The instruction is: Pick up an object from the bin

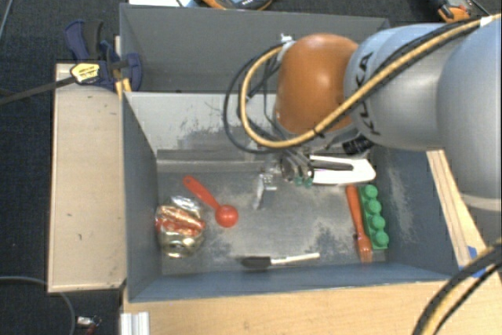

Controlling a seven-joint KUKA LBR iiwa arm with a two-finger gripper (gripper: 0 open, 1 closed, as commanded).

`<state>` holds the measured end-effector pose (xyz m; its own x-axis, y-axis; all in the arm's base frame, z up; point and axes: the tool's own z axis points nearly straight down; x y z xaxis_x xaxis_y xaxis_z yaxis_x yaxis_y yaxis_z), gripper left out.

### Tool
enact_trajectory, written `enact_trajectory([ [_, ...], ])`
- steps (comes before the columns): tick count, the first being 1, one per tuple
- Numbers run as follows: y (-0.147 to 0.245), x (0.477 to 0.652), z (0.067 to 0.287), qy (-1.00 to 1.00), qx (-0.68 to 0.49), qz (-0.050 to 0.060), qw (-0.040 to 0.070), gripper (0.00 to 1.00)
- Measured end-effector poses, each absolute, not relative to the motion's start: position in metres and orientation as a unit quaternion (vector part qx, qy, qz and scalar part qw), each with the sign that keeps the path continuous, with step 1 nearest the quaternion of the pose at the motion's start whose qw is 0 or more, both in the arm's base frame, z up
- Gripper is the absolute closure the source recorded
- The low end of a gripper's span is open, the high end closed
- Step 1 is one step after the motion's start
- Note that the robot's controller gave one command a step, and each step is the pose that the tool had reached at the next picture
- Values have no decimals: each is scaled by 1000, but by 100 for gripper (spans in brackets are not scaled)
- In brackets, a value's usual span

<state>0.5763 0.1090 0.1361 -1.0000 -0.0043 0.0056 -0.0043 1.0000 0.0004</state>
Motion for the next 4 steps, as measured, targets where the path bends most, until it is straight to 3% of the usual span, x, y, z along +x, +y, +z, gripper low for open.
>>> enact_trajectory([
  [1, 109, 578, 141, -1000, 0, -1, -1, 0],
  [2, 194, 571, 68, -990, -140, -1, 3, 0],
  [3, 192, 563, 135, -999, -52, -1, -3, 0],
  [4, 173, 562, 100, -978, -209, 2, 4, 0],
])
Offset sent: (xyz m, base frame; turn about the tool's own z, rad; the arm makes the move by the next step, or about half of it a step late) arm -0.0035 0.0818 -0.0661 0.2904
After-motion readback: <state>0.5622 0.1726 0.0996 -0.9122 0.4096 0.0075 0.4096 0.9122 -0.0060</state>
